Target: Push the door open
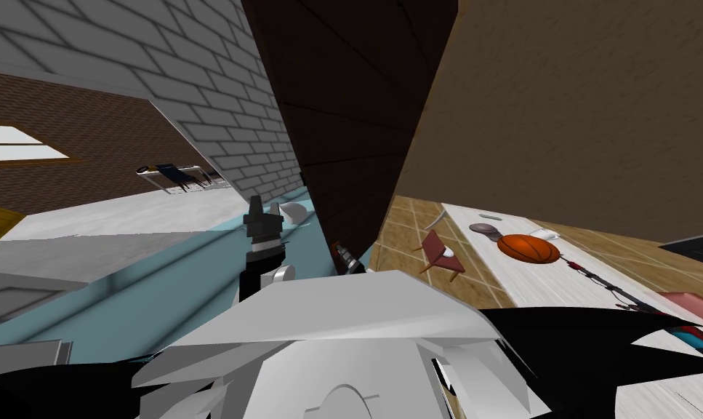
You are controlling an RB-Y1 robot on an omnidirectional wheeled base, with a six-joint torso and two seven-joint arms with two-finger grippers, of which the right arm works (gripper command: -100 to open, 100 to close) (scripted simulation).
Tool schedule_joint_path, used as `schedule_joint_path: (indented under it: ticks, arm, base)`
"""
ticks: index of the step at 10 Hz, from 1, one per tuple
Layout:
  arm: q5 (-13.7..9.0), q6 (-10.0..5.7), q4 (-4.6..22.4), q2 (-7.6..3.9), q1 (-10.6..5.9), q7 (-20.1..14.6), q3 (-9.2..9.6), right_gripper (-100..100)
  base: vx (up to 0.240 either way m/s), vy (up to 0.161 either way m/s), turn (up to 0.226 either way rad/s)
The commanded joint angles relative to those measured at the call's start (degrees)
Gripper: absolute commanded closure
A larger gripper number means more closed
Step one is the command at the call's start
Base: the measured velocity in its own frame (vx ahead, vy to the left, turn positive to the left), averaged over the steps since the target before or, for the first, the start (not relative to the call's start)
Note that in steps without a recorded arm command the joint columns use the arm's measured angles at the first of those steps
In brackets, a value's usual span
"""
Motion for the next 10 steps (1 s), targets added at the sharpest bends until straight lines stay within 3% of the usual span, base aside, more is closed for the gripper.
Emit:
schedule_joint_path:
  ticks: [1, 4, 5, 10]
  arm:
    - [-0.3, 0.69, -1.4, -0.84, 0.20, 0.4, -1.48, 100]
    - [-1.0, 0.44, -0.7, -1.39, -0.18, 0.9, -4.39, 100]
    - [-1.0, 0.44, -0.7, -1.39, -0.18, 0.9, -4.39, 100]
    - [-1.7, 0.16, 0.2, -1.61, -0.62, 1.5, -7.81, 100]
  base:
    - [0.124, 0.202, -0.040]
    - [0.125, 0.204, -0.048]
    - [0.100, 0.146, -0.043]
    - [0.094, 0.095, -0.038]
